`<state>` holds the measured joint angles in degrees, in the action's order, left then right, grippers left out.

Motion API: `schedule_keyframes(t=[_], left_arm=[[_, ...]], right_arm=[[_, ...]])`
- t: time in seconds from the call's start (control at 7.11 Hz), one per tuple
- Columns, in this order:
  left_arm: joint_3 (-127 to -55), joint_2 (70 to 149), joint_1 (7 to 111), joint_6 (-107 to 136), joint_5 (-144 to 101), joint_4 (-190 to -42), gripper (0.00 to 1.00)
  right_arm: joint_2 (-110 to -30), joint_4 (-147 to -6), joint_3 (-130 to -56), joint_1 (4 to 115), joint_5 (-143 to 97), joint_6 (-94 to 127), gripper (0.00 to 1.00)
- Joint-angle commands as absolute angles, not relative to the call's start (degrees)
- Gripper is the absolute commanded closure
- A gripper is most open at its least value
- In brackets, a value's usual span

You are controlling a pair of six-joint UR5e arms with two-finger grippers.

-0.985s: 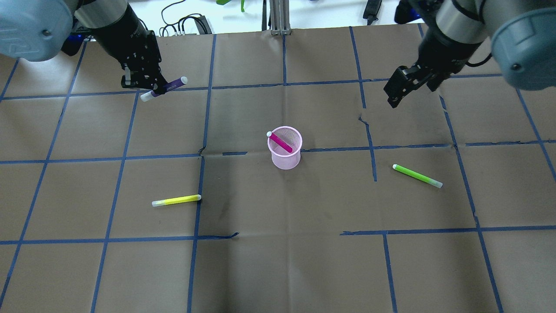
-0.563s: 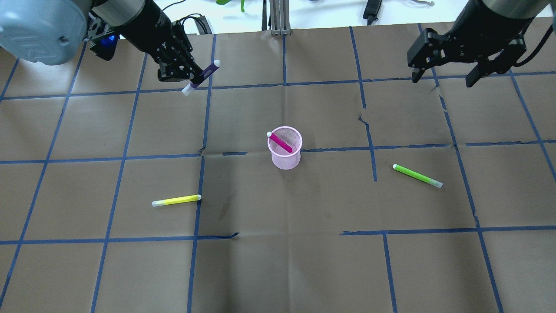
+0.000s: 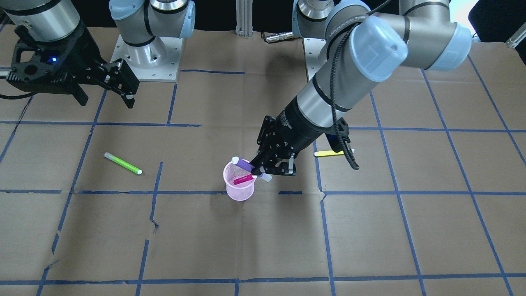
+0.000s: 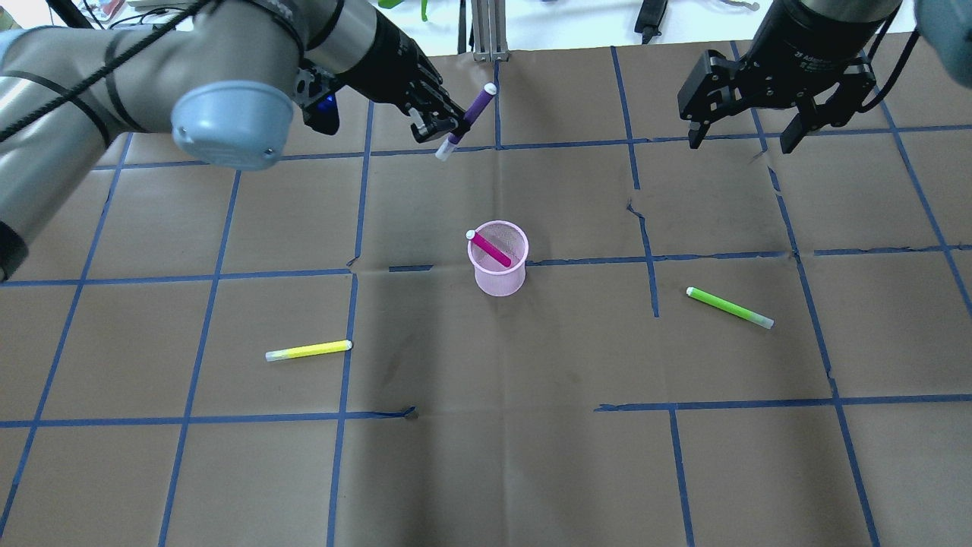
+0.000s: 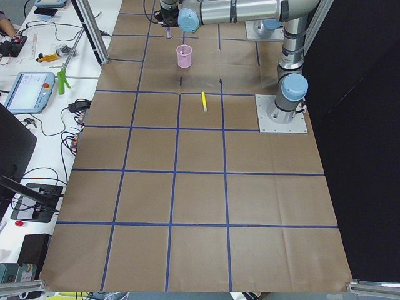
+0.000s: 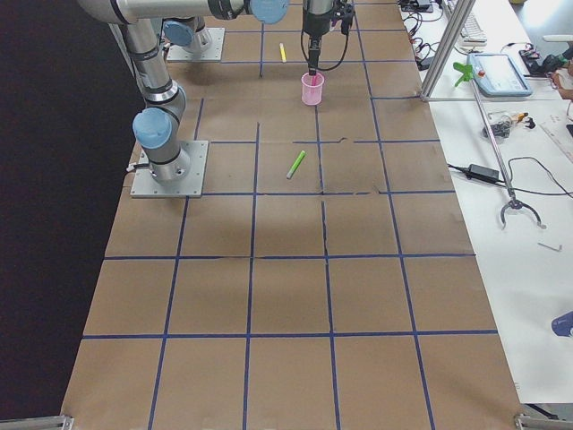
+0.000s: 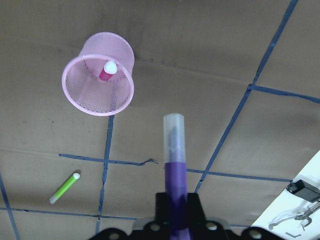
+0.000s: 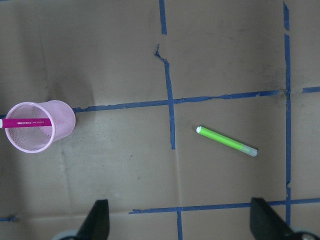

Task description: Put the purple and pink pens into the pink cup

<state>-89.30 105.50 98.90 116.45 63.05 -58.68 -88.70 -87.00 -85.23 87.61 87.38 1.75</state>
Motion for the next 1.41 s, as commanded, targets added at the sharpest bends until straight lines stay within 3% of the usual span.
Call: schedule_keyframes(t=[0.0,0.42,1.27], left_arm=[[-96.7,105.6,101.5,125.3,63.4,-45.9,0.99],[-107.6,104.9,102.7,132.7,63.5,-32.1,1.0],[-114.1,107.0,107.6,132.9,69.1,-26.9,0.99]], right_arm=[[-88.2,-86.7,-84.9,87.5,87.5,1.0,0.0],[-88.7,-86.2,-84.9,87.7,89.7,2.4,0.0],[-88.5,-86.3,-84.7,88.0,89.5,3.2,0.0]])
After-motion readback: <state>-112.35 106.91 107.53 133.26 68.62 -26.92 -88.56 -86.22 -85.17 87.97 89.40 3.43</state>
